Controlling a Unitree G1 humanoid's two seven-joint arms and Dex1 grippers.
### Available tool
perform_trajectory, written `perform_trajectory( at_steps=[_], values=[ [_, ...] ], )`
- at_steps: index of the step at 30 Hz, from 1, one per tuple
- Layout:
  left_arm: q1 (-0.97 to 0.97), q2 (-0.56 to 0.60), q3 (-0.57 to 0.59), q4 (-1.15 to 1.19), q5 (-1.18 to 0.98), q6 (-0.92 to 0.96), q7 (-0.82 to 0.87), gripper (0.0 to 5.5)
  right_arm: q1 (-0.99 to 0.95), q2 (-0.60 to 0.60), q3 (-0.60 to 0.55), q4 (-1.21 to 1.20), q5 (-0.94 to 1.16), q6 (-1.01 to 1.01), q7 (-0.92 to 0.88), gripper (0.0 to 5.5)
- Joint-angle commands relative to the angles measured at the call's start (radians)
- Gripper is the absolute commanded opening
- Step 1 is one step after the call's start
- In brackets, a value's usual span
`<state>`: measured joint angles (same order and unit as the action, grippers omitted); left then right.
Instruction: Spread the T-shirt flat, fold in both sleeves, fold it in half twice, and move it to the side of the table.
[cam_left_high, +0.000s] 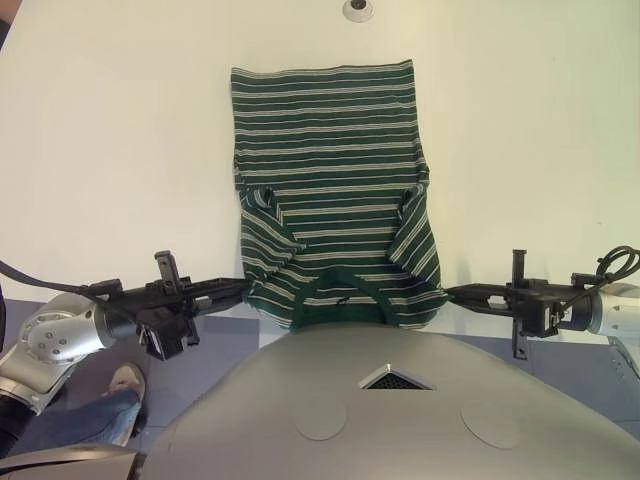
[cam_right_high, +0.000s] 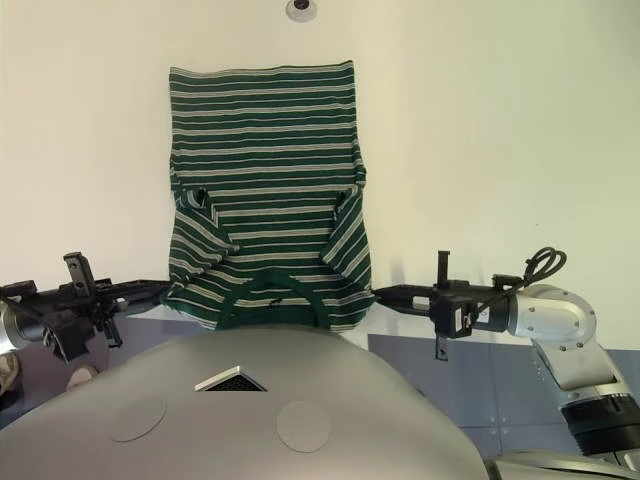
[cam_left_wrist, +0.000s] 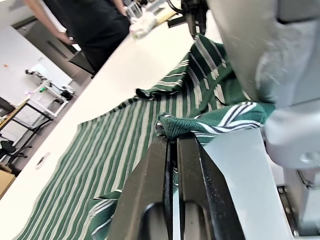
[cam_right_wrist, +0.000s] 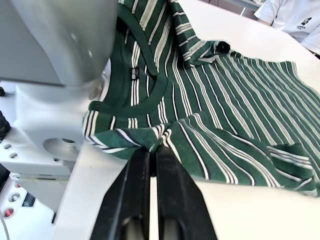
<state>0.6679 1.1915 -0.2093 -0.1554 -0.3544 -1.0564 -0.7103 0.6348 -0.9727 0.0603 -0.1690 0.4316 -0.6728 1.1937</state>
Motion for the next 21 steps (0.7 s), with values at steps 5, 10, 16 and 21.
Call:
perform_trajectory(
  at_steps=[5,10,16,21],
  values=[
    [0.021,0.028,0.035,-0.039,-0.235,-0.011,-0.133,0.02,0.014,-0.012,-0.088,-0.006,0.166,0.028,0.116,0.00],
    [0.017,-0.009,0.075,-0.042,-0.343,0.031,-0.215,0.02,0.006,0.008,-0.134,-0.016,0.245,0.068,0.185,0.00],
    [-0.019,-0.083,0.129,-0.024,-0.399,0.125,-0.316,0.02,-0.018,0.043,-0.165,-0.036,0.274,0.116,0.233,0.00],
    [-0.135,-0.222,0.159,0.050,-0.326,0.252,-0.284,0.02,-0.142,0.115,-0.160,0.008,0.135,0.164,0.118,0.00]
  ],
)
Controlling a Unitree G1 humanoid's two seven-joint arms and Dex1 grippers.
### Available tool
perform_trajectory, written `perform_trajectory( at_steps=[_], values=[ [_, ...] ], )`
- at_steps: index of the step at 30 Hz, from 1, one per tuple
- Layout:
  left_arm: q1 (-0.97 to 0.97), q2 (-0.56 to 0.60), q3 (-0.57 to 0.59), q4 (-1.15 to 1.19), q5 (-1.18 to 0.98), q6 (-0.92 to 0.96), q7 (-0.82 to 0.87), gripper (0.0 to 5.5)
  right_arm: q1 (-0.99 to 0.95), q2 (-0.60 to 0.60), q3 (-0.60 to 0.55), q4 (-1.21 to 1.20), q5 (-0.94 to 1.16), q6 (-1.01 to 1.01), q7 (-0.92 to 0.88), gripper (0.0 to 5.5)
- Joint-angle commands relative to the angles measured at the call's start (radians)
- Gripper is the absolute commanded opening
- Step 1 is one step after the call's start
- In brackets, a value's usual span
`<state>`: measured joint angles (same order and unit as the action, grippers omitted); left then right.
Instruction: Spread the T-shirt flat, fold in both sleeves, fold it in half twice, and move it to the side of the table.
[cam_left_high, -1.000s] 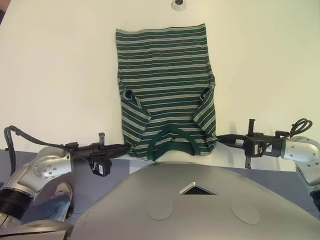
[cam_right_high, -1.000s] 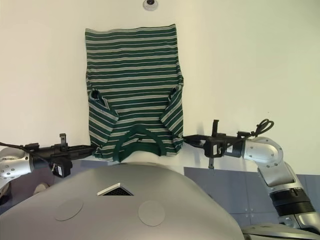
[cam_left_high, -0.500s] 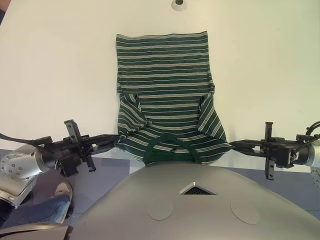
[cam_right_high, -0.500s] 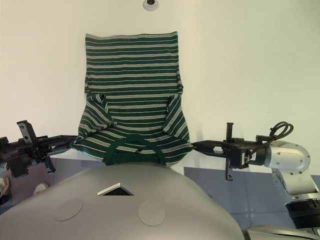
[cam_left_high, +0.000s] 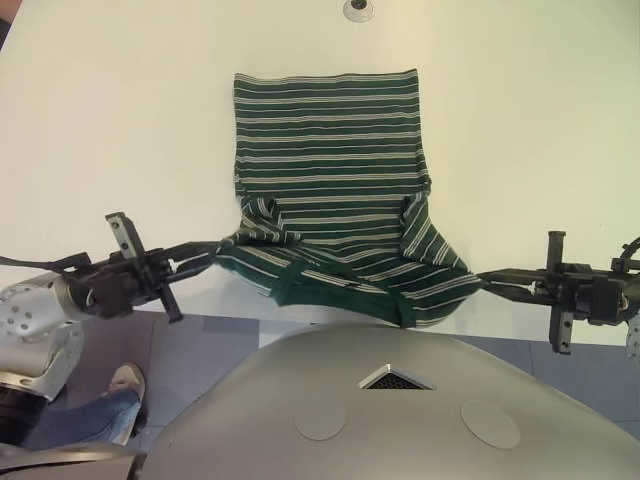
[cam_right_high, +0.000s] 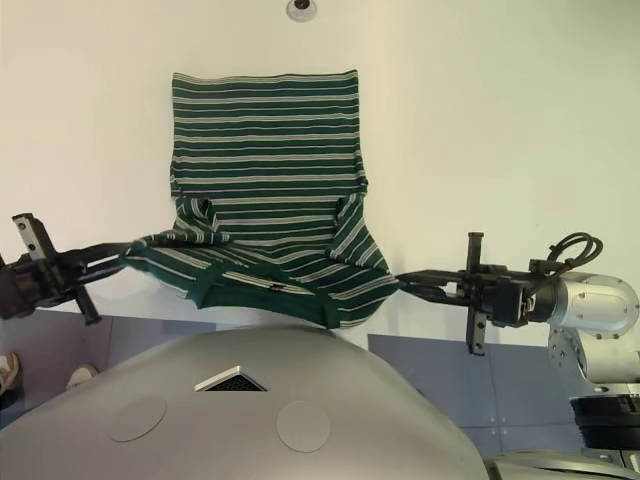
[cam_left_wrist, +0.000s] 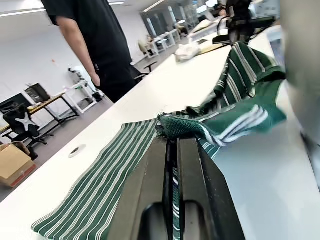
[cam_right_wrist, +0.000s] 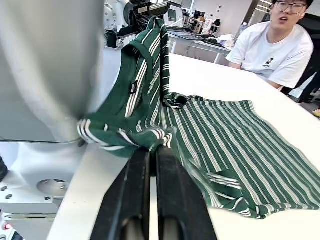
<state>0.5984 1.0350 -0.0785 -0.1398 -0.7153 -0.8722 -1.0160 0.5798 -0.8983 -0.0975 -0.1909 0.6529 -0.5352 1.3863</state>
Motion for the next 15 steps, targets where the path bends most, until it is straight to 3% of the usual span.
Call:
perform_trajectory(
  at_steps=[1,8,15],
  values=[
    [-0.106,-0.099,0.039,0.054,0.039,0.110,0.054,0.02,-0.131,0.064,0.004,0.050,-0.131,0.039,-0.119,0.00],
    [-0.316,-0.280,0.094,0.199,0.117,0.298,0.161,0.02,-0.410,0.224,0.038,0.224,-0.421,0.027,-0.399,0.00],
    [-0.575,-0.460,0.085,0.484,0.399,0.408,0.378,0.02,-0.640,0.326,0.107,0.435,-0.672,-0.007,-0.627,0.00]
  ],
)
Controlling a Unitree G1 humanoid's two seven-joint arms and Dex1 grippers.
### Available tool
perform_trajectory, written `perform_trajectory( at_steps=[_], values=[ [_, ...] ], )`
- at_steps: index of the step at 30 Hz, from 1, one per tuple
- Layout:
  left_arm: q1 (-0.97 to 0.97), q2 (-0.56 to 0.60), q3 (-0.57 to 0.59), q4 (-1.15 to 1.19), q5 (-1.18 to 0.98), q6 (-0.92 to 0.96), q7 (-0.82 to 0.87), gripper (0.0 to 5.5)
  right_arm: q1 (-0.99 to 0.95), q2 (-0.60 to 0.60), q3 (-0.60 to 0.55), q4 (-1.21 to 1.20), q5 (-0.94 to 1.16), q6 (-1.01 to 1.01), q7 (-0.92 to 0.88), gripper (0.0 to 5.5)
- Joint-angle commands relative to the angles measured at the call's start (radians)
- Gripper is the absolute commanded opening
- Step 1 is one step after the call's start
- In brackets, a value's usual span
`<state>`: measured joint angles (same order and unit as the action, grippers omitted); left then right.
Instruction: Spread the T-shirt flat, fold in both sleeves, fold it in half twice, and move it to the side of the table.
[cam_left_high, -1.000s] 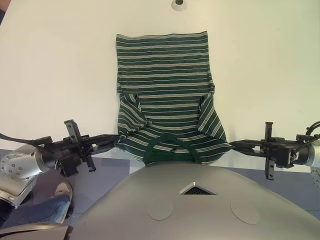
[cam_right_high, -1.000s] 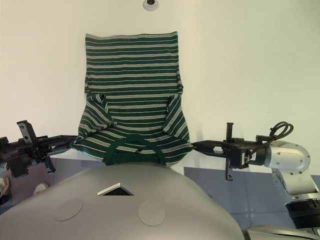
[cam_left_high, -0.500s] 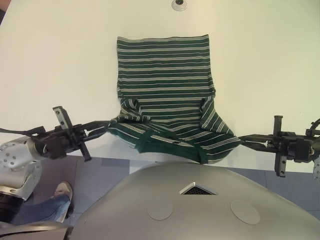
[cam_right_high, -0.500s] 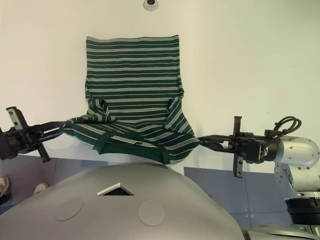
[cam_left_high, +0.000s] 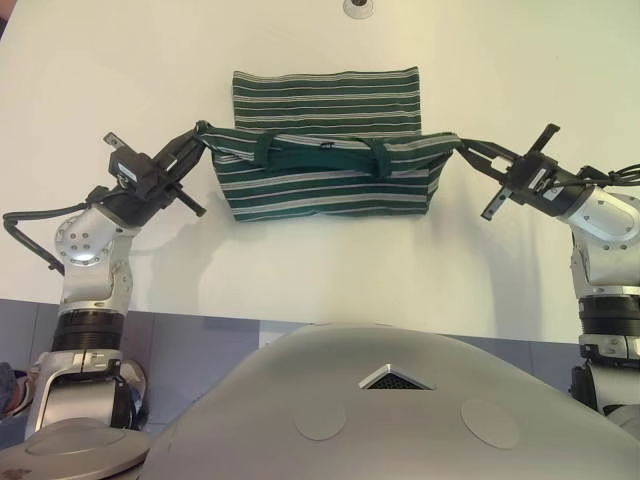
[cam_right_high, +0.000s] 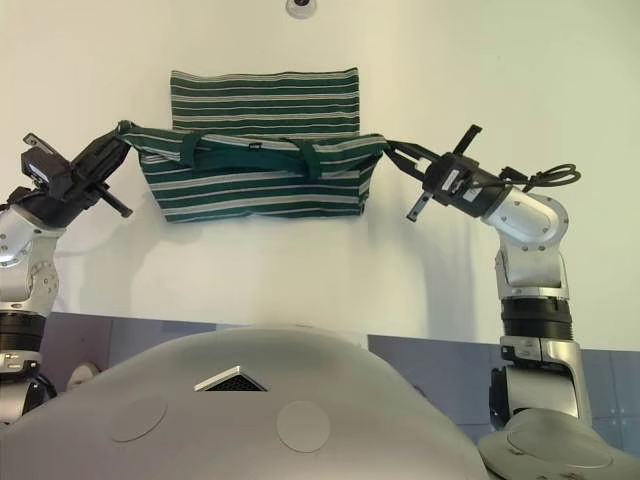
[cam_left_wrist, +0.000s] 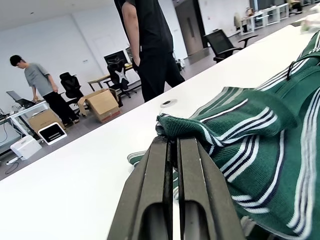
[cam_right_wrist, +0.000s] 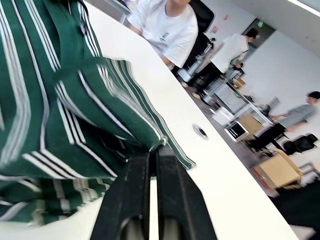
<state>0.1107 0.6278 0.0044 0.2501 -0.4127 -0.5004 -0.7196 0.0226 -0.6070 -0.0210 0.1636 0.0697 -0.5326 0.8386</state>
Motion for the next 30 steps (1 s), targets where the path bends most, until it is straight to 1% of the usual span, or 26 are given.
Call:
perform_trajectory(
  at_steps=[1,4,8,14,19,23,27,30],
  values=[
    [-0.116,-0.070,0.005,0.129,0.123,0.049,0.106,0.02,-0.107,0.047,0.045,0.109,-0.117,-0.017,-0.104,0.00],
    [-0.187,-0.104,-0.001,0.226,0.223,0.065,0.182,0.02,-0.173,0.079,0.087,0.192,-0.189,-0.026,-0.169,0.00],
    [-0.239,-0.145,-0.003,0.297,0.292,0.055,0.229,0.02,-0.238,0.113,0.124,0.274,-0.239,-0.019,-0.240,0.00],
    [-0.286,-0.198,0.000,0.302,0.348,0.033,0.289,0.02,-0.311,0.149,0.131,0.392,-0.280,0.009,-0.360,0.00],
    [-0.354,-0.204,0.004,0.345,0.423,-0.015,0.373,0.02,-0.365,0.174,0.127,0.459,-0.280,0.029,-0.434,0.00],
    [-0.430,-0.205,-0.024,0.451,0.508,-0.041,0.432,0.02,-0.409,0.195,0.136,0.512,-0.287,0.029,-0.474,0.00],
    [-0.518,-0.222,-0.062,0.636,0.578,-0.042,0.478,0.02,-0.440,0.213,0.161,0.576,-0.304,0.024,-0.499,0.00],
    [-0.547,-0.246,-0.100,0.750,0.611,-0.065,0.468,0.02,-0.438,0.225,0.177,0.596,-0.312,0.016,-0.491,0.00]
  ],
)
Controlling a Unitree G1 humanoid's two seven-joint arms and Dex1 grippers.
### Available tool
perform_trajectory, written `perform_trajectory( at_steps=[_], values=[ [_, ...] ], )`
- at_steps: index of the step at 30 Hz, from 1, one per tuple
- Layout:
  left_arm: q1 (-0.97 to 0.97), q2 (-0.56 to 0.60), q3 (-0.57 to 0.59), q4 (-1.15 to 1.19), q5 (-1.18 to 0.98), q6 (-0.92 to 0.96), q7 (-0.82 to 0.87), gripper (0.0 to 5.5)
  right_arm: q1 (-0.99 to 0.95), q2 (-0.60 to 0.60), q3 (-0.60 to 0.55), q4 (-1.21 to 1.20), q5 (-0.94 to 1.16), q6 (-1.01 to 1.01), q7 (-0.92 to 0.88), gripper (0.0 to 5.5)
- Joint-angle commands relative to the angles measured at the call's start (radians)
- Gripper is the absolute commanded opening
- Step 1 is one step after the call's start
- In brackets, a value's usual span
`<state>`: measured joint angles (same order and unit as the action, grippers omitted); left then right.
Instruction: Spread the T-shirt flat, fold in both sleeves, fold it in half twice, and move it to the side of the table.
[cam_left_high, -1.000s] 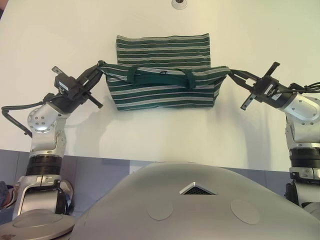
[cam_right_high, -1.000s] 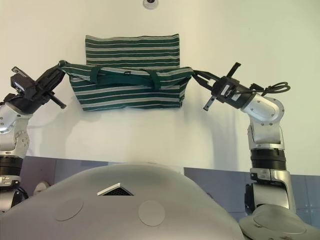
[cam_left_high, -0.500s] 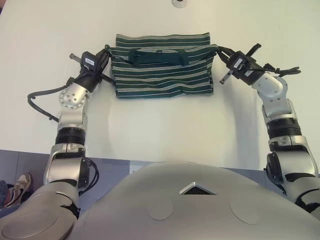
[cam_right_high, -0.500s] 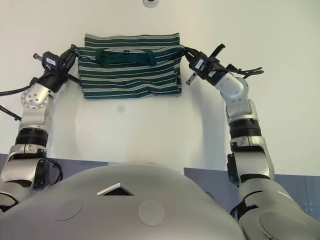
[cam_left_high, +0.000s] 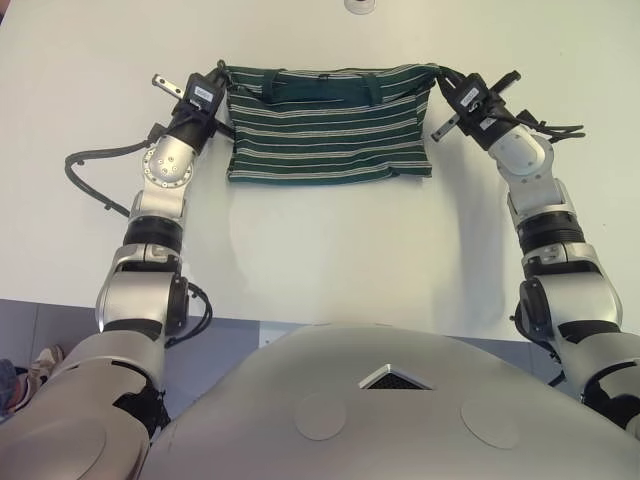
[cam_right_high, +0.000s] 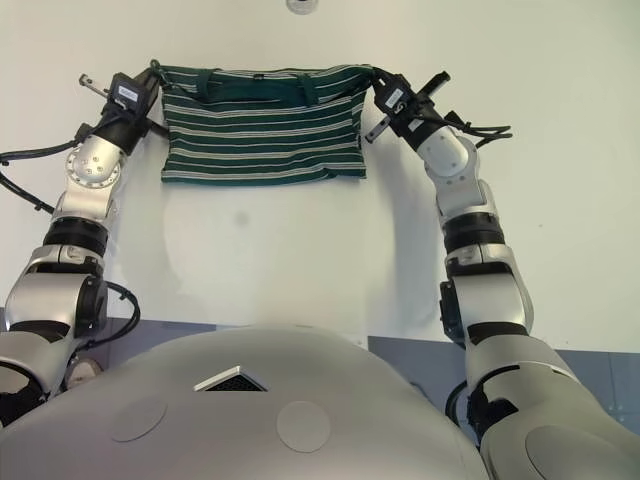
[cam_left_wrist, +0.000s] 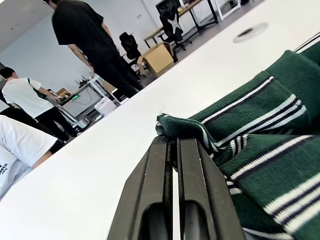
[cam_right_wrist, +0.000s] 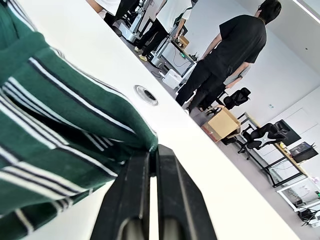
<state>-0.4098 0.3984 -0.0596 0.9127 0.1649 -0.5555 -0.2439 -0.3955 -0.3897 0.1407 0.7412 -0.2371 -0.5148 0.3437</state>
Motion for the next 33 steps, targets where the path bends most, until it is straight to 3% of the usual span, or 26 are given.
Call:
perform_trajectory(
  at_steps=[1,2,10,23,33],
  values=[
    [-0.033,-0.024,-0.045,0.114,0.036,-0.021,-0.017,0.02,-0.017,0.010,0.020,0.023,-0.006,-0.003,0.008,0.00],
    [-0.038,-0.032,-0.047,0.135,0.030,-0.028,-0.029,0.02,-0.014,0.011,0.023,0.028,-0.005,-0.004,0.013,0.00],
    [-0.105,-0.066,0.015,0.223,-0.076,-0.003,-0.123,1.88,-0.036,0.040,0.008,0.101,0.028,0.011,0.008,0.00],
    [-0.205,-0.074,0.146,0.289,-0.184,0.204,-0.110,3.88,-0.171,0.154,-0.181,0.321,0.268,0.087,0.059,2.34],
    [-0.288,-0.114,0.299,0.319,-0.371,0.564,-0.257,5.39,-0.278,0.203,-0.346,0.458,0.440,0.277,0.134,4.06]
  ],
)
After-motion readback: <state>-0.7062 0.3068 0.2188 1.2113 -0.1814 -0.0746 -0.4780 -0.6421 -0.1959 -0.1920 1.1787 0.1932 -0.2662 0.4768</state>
